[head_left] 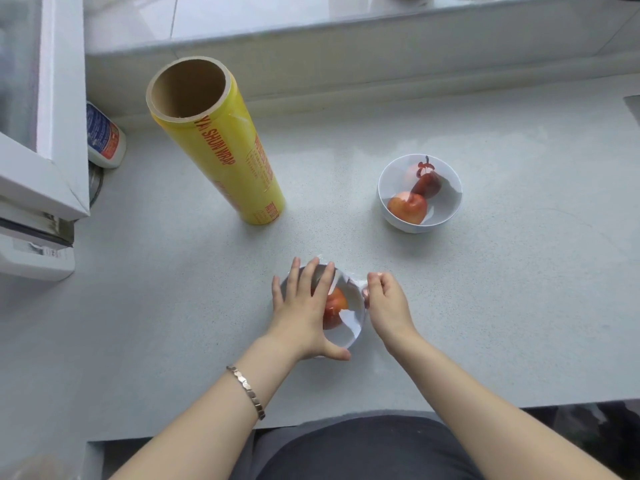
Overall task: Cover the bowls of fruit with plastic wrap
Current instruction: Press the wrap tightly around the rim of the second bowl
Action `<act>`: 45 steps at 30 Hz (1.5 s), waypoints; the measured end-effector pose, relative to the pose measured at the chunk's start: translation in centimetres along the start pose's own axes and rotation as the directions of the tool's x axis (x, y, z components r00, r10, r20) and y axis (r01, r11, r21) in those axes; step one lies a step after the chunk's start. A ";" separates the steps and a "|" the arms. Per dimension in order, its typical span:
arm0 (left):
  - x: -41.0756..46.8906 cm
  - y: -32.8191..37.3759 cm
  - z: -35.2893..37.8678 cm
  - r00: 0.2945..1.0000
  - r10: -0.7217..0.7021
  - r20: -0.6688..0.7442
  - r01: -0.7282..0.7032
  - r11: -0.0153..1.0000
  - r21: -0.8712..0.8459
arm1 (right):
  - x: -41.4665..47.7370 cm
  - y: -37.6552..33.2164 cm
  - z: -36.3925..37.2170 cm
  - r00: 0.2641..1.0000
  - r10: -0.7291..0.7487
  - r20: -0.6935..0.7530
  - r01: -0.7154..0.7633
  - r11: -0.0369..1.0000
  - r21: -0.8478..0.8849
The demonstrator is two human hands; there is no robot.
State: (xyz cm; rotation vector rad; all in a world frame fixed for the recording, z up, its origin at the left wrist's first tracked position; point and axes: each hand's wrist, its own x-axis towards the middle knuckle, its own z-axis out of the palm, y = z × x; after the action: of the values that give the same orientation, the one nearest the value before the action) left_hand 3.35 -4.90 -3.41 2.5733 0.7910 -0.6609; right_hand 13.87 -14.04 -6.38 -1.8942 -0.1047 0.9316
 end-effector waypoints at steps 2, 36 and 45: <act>0.0 0.2 0.1 1.000 -0.023 -0.012 0.023 1.000 0.000 | -0.2 0.0 0.4 0.997 -0.050 -0.056 0.050 0.999 0.003; 1.8 -3.3 -0.1 0.851 -0.436 0.293 0.446 0.305 -0.841 | -2.0 1.7 -3.3 0.929 0.088 0.359 -0.144 0.981 0.133; -1.7 -1.7 -0.5 0.933 -0.355 0.057 0.148 0.233 -0.961 | -4.8 -0.2 -5.4 0.934 -0.130 0.334 0.108 0.991 0.083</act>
State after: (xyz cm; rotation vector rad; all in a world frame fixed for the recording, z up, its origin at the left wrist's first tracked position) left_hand 1.26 -4.04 -2.45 1.3242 1.1964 0.0781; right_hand 14.01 -20.04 -2.37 -1.6341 -0.3879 1.1558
